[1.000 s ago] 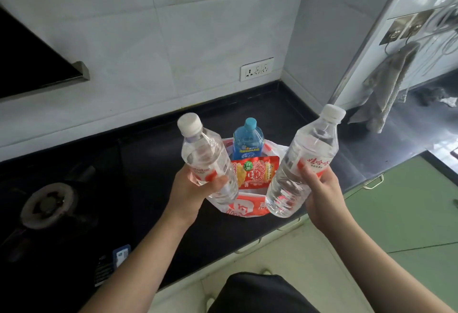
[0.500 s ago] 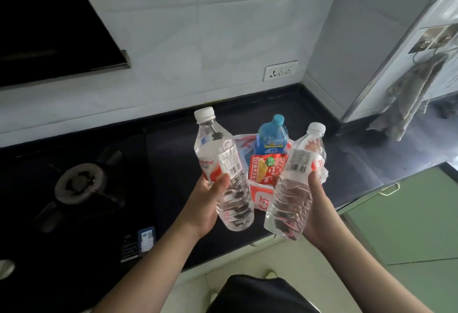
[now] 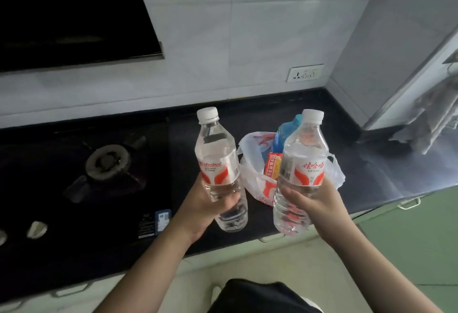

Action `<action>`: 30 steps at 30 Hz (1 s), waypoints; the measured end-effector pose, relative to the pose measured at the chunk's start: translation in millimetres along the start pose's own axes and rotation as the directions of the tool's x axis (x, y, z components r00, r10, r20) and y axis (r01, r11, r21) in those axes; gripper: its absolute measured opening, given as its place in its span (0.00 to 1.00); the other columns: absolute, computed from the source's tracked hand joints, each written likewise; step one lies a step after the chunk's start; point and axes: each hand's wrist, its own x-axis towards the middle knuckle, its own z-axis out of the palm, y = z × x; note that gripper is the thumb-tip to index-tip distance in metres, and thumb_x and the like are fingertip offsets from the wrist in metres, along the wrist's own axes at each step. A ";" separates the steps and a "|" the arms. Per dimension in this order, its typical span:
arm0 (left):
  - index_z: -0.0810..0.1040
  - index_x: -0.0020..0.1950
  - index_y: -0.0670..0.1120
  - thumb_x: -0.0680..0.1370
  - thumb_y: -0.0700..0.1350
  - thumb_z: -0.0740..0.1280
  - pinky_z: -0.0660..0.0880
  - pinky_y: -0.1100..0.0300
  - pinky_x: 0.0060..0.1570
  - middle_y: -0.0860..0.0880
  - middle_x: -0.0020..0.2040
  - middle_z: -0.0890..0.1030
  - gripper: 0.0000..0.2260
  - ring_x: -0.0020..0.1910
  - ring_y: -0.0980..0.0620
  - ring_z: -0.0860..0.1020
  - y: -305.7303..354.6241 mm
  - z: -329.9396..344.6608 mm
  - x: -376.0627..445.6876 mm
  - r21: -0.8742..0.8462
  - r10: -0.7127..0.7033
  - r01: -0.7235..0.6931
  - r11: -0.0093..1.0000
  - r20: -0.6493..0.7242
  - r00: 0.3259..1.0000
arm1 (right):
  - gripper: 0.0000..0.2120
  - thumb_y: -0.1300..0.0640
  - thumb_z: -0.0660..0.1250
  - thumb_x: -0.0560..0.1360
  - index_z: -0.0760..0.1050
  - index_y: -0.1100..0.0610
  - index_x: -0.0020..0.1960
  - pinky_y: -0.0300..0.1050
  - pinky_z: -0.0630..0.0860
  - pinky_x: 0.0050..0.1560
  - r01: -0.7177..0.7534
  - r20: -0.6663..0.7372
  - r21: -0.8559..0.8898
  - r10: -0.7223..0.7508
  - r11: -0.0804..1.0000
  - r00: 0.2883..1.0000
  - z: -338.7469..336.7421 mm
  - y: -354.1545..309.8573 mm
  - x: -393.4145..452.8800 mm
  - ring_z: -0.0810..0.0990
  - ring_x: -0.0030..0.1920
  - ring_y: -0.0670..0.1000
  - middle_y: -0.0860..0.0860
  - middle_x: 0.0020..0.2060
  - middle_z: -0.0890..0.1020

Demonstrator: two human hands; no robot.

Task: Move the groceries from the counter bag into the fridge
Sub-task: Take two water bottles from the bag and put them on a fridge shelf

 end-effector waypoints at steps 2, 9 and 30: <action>0.72 0.66 0.48 0.65 0.49 0.77 0.77 0.52 0.58 0.47 0.56 0.82 0.31 0.58 0.49 0.80 1.1 4.2 -9.5 0.081 0.016 -0.010 0.997 -0.083 0.996 | 0.29 0.42 0.78 0.64 0.75 0.51 0.60 0.51 0.80 0.53 0.044 0.012 -0.092 -0.043 0.995 0.999 -4.0 -1.8 -0.7 0.84 0.51 0.47 0.47 0.50 0.85; 0.74 0.61 0.52 0.71 0.42 0.76 0.77 0.65 0.51 0.56 0.52 0.83 0.21 0.53 0.57 0.81 5.5 32.9 -37.4 0.338 0.171 -0.059 0.939 -0.310 0.935 | 0.29 0.42 0.75 0.61 0.74 0.49 0.59 0.35 0.80 0.47 0.127 0.057 -0.142 -0.119 0.982 0.991 -20.9 7.9 -12.2 0.83 0.50 0.41 0.41 0.48 0.84; 0.75 0.57 0.48 0.67 0.40 0.78 0.75 0.70 0.37 0.54 0.43 0.83 0.21 0.42 0.56 0.82 -19.5 114.9 -201.1 0.393 0.220 0.234 0.889 -0.816 0.535 | 0.27 0.48 0.79 0.62 0.74 0.51 0.57 0.36 0.79 0.44 0.378 0.593 -0.123 -0.237 0.918 0.769 -2.7 17.5 -62.0 0.83 0.47 0.43 0.45 0.46 0.83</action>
